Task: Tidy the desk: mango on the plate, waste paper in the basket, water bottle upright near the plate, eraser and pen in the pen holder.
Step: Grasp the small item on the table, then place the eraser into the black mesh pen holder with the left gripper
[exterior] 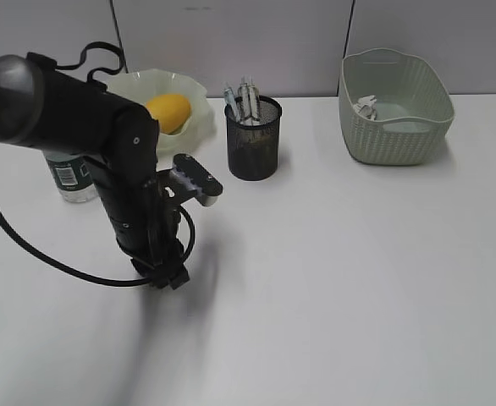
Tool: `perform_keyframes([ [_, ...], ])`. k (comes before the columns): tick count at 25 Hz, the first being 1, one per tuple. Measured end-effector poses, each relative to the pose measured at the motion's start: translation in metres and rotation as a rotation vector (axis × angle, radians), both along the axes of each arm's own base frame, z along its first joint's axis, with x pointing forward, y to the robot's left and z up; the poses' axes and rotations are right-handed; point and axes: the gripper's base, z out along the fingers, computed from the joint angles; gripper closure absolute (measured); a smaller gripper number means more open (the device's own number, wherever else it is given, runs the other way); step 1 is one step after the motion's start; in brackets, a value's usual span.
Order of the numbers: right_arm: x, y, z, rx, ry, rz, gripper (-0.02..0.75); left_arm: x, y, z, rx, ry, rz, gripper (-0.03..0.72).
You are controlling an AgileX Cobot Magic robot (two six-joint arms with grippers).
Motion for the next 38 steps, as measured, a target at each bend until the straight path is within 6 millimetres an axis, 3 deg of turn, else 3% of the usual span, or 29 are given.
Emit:
perform_keyframes([
  [5,0.0,0.0,0.0,0.001,-0.001,0.0,0.261,-0.001,-0.002,0.014,0.021,0.048,0.006,0.485],
  [15,0.0,0.0,0.0,0.002,-0.003,0.0,0.27,0.035,-0.026,0.134,-0.197,-0.255,0.006,0.485],
  [21,0.0,0.0,0.0,0.002,-0.003,0.0,0.27,0.056,-0.036,0.177,-0.347,-0.466,0.016,0.486],
  [27,0.0,0.0,0.0,0.002,-0.003,0.0,0.271,0.075,-0.047,0.176,-0.472,-0.616,0.033,0.486],
  [38,0.0,0.0,0.0,0.002,-0.004,0.0,0.272,0.113,-0.058,0.11,-0.584,-0.616,0.175,0.486],
])
